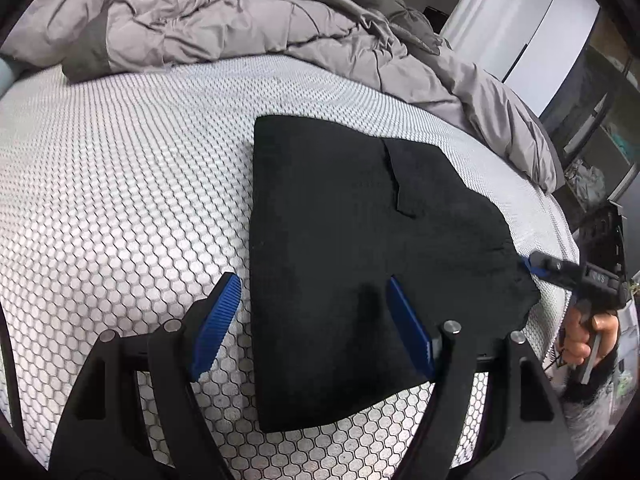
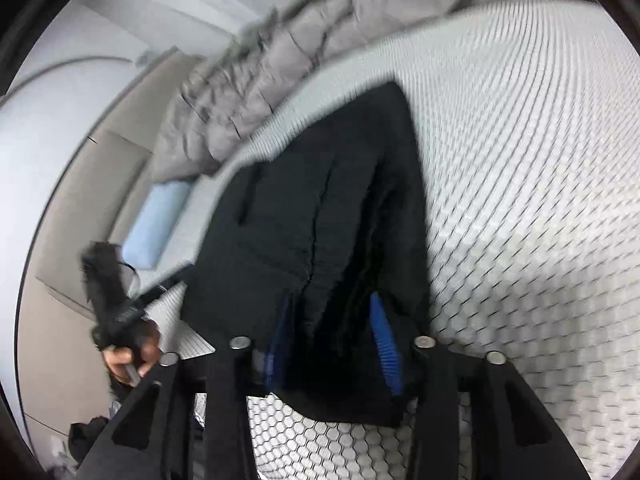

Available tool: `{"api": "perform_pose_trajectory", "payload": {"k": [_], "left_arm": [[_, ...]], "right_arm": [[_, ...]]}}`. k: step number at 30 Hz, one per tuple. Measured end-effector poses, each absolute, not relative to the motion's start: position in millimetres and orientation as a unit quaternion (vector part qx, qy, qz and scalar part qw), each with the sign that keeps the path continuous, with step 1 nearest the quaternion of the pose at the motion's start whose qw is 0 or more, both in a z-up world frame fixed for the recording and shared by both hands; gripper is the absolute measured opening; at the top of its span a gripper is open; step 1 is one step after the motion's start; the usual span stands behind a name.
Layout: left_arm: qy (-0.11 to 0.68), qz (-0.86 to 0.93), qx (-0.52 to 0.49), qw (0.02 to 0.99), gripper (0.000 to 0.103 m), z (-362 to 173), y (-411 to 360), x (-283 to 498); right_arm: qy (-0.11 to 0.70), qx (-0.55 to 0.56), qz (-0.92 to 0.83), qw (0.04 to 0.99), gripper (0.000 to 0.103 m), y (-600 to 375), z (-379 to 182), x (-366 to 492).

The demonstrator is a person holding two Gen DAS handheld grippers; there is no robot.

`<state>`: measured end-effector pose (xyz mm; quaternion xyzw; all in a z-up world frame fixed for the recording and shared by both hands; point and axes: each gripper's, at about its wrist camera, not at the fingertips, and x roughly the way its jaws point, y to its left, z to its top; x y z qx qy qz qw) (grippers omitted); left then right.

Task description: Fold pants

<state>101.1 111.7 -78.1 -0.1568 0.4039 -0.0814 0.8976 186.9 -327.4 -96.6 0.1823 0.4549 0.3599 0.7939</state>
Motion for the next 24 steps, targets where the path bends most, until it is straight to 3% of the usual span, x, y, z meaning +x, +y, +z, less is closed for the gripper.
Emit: {"api": "perform_pose_trajectory", "payload": {"k": [5, 8, 10, 12, 15, 20, 24], "left_arm": [[0.439, -0.093, -0.137, 0.883, 0.071, -95, 96, 104], [0.446, -0.11, -0.119, 0.881, 0.071, -93, 83, 97], [0.448, -0.118, -0.096, 0.881, 0.071, -92, 71, 91], [0.438, -0.106, -0.08, 0.889, 0.071, -87, 66, 87], [0.409, -0.081, -0.081, 0.905, 0.071, -77, 71, 81], [0.331, -0.087, -0.044, 0.939, 0.071, -46, 58, 57], [0.339, -0.138, 0.007, 0.93, 0.074, -52, 19, 65]], "right_arm": [[0.483, 0.212, 0.323, 0.786, 0.048, -340, -118, 202], [0.487, 0.231, 0.334, 0.774, 0.031, -334, -129, 209], [0.475, 0.231, 0.329, 0.783, 0.027, -331, -124, 216], [0.462, 0.204, 0.31, 0.806, 0.027, -327, -118, 221], [0.446, 0.129, 0.27, 0.843, 0.038, -319, -101, 220], [0.377, 0.071, 0.273, 0.882, 0.04, -320, -63, 184], [0.365, 0.018, 0.334, 0.869, 0.042, -282, -61, 161]]}}
